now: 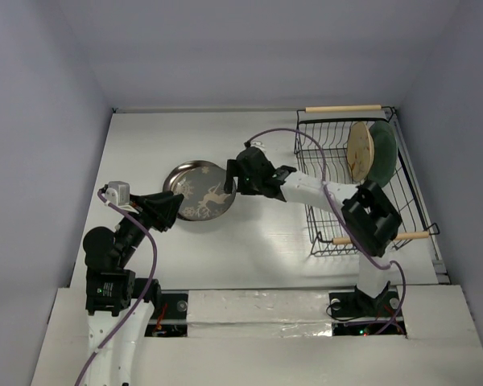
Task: Unload the plates from the dish rack
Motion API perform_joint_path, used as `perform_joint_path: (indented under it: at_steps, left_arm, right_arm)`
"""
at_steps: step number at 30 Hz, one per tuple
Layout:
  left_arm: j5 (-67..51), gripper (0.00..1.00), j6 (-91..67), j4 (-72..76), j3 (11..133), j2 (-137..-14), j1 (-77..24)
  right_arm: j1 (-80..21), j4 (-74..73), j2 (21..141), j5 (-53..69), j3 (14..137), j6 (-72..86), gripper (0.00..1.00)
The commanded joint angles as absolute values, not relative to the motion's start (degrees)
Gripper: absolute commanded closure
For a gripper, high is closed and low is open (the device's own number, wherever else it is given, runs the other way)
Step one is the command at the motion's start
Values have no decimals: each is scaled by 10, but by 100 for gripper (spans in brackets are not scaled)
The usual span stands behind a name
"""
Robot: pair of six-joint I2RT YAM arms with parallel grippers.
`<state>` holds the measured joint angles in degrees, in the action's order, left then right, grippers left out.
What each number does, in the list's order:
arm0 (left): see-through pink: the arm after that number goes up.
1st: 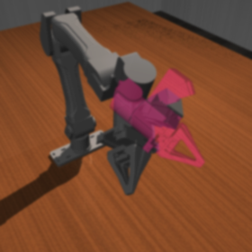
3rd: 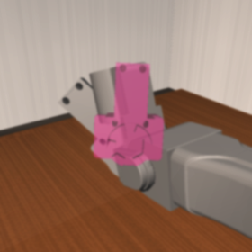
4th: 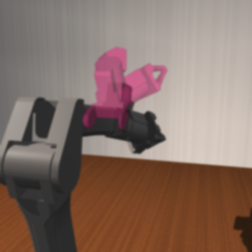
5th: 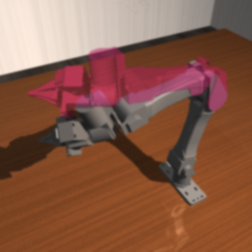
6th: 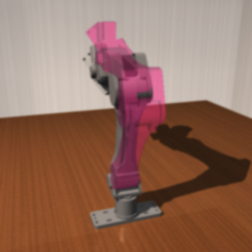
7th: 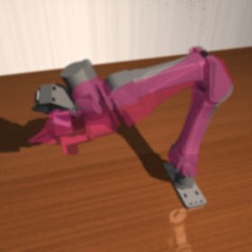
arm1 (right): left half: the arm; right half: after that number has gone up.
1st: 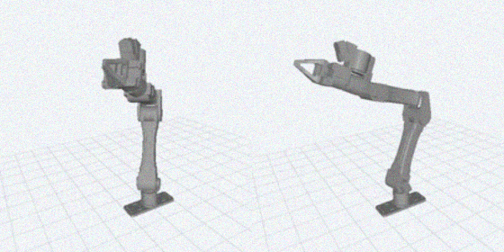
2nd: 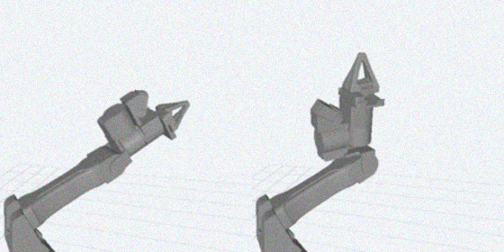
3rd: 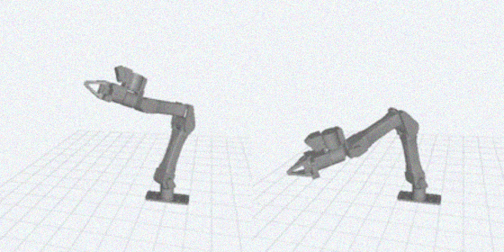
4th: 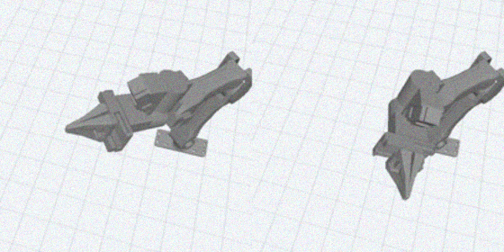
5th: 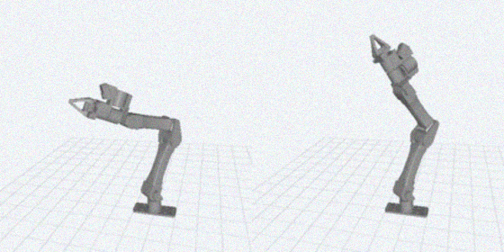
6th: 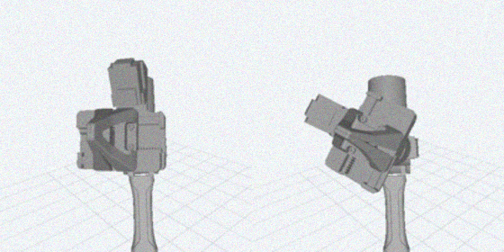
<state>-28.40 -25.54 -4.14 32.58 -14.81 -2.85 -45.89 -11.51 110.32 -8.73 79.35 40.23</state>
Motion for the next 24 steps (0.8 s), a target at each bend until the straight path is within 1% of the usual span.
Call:
perform_joint_path:
  at_steps: [1,2,4,5,6,7,9,10,11,13,14,17,18,19,20,21,23,24]
  left_arm:
    - [-293,63,-250,-17,328,-142,-25]
    - [-292,63,-250,-17,328,-142,-25]
    - [-292,63,-250,-17,327,-142,-25]
    - [-293,63,-250,-16,328,-142,-25]
    - [-293,63,-250,-17,328,-141,-25]
    - [-292,63,-251,-17,328,-141,-25]
    - [-292,63,-250,-17,328,-140,-25]
    - [-292,63,-250,-17,328,-139,-25]
    - [-291,63,-250,-15,328,-137,-25]
    - [-292,63,-252,-15,328,-137,-25]
    - [-292,63,-252,-15,328,-137,-25]
    - [-294,63,-251,-14,328,-133,-25]
    - [-294,63,-251,-14,328,-132,-25]
    - [-294,63,-251,-14,327,-131,-25]
    - [-294,63,-251,-14,328,-129,-25]
    - [-294,63,-250,-15,327,-128,-25]
    - [-291,63,-250,-17,328,-124,-25]
    - [-292,63,-250,-17,328,-122,-25]
  right_arm:
    - [-461,-177,1013,-166,809,326,12]
    - [-461,-196,998,-198,806,317,13]
    - [-455,-227,947,-242,802,294,28]
    - [-455,-235,927,-278,798,281,37]
    - [-443,-240,908,-290,793,275,64]
    - [-419,-253,870,-299,782,270,79]
    - [-383,-264,837,-322,774,250,100]
    - [-361,-270,823,-330,770,244,100]
    - [-308,-277,804,-337,764,236,100]
    - [-251,-274,799,-344,759,215,100]
    - [-205,-288,803,-352,771,207,100]
    - [-180,-337,832,-409,801,186,100]
    - [-180,-344,842,-460,815,164,99]
    - [-175,-359,846,-478,820,156,92]
    - [-175,-368,850,-490,825,149,83]
    - [-162,-378,856,-498,831,142,67]
    - [-156,-403,875,-512,846,134,55]
    - [-156,-408,881,-519,850,131,52]
